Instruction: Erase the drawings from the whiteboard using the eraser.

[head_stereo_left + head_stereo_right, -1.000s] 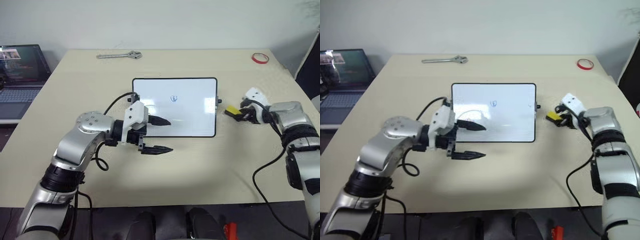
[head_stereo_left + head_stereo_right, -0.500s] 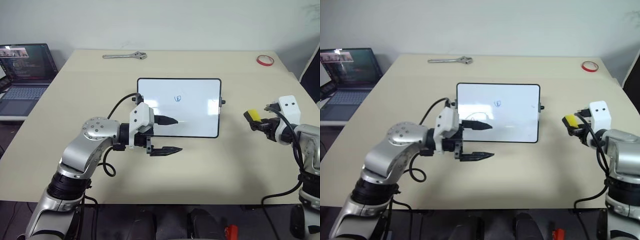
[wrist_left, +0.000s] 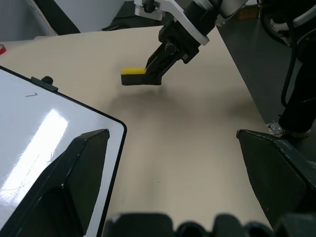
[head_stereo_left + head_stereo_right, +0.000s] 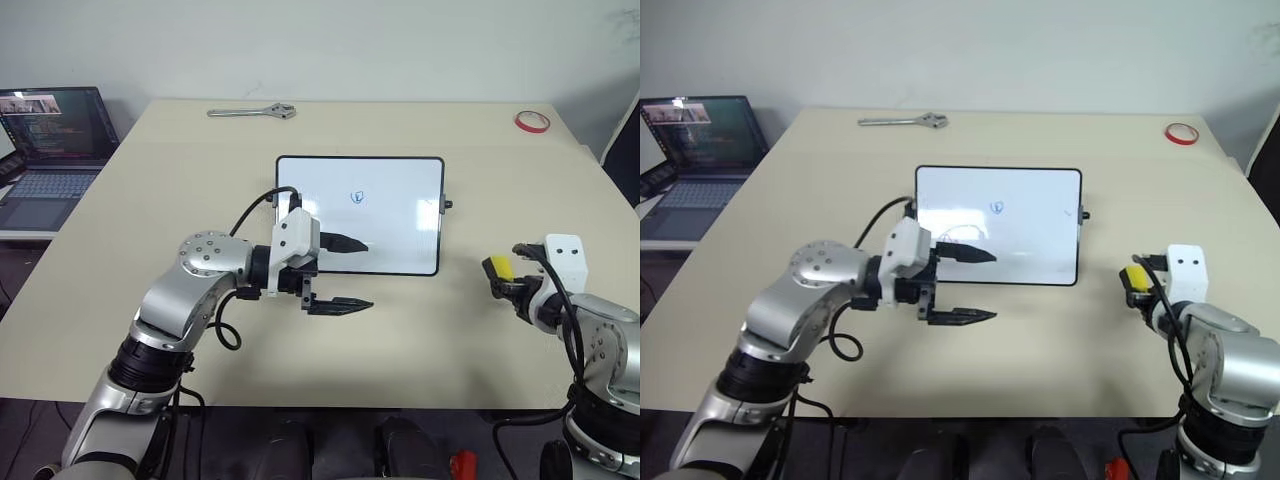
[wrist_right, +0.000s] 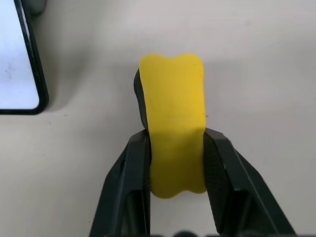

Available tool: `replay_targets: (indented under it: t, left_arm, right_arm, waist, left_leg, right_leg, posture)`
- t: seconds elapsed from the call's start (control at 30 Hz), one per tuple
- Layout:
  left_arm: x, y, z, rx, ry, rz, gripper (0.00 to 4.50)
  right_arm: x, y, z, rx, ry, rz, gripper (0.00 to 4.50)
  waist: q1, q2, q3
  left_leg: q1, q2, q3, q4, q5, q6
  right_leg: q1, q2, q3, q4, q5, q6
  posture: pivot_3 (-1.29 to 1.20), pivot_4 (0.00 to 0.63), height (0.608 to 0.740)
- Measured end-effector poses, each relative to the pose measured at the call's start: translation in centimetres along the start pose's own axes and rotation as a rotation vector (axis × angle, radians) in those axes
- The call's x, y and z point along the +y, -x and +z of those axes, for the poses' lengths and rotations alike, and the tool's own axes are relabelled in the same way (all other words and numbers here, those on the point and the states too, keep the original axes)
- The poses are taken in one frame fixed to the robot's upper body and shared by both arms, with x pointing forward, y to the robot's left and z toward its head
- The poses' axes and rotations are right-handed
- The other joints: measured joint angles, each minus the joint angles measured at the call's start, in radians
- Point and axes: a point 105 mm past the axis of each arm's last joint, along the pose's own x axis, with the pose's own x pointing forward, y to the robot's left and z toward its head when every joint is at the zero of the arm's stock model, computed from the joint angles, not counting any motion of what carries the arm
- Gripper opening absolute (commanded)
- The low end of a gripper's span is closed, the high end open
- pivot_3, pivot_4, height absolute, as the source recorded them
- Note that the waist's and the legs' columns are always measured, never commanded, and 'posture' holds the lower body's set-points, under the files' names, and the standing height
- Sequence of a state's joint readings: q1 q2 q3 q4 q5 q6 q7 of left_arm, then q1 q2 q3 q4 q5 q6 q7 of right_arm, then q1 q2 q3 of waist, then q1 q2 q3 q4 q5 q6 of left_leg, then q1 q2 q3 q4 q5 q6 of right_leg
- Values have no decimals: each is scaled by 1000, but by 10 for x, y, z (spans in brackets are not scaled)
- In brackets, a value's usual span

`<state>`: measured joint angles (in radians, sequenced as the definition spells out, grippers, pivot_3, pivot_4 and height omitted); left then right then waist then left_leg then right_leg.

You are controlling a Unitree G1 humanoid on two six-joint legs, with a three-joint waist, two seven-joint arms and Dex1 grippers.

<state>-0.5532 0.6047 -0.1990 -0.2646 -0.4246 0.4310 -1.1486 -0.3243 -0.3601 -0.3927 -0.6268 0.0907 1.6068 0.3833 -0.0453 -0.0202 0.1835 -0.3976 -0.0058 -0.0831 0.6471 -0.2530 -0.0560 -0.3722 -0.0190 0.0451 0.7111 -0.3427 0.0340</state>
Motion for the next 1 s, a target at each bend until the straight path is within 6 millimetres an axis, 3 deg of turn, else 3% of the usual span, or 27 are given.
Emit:
replay_targets:
  t: [0.23, 0.67, 1.0]
  left_arm:
    - [0, 0, -1, 4, 4, 5, 4500]
    - [11, 17, -13, 44, 41, 91, 4500]
    - [13, 18, -15, 52, 44, 99, 4500]
  right_arm:
    - [4, -3, -3, 9, -11, 1, 4465]
    - [15, -6, 8, -83, 20, 10, 4465]
    - [20, -18, 5, -119, 19, 1, 4465]
  waist:
    - [-3, 0, 0]
    - [-6, 0, 0]
    - [-7, 0, 0]
  left_leg:
    - [0, 0, 0, 0, 0, 0]
    - [0, 0, 0, 0, 0, 0]
    - [0, 0, 0, 0, 0, 0]
  right_leg:
    - [0, 0, 0, 0, 0, 0]
    - [0, 0, 0, -1, 0, 0]
    - [0, 0, 0, -1, 0, 0]
  posture:
    - [0, 150, 740]
    - [0, 150, 740]
    - [0, 150, 740]
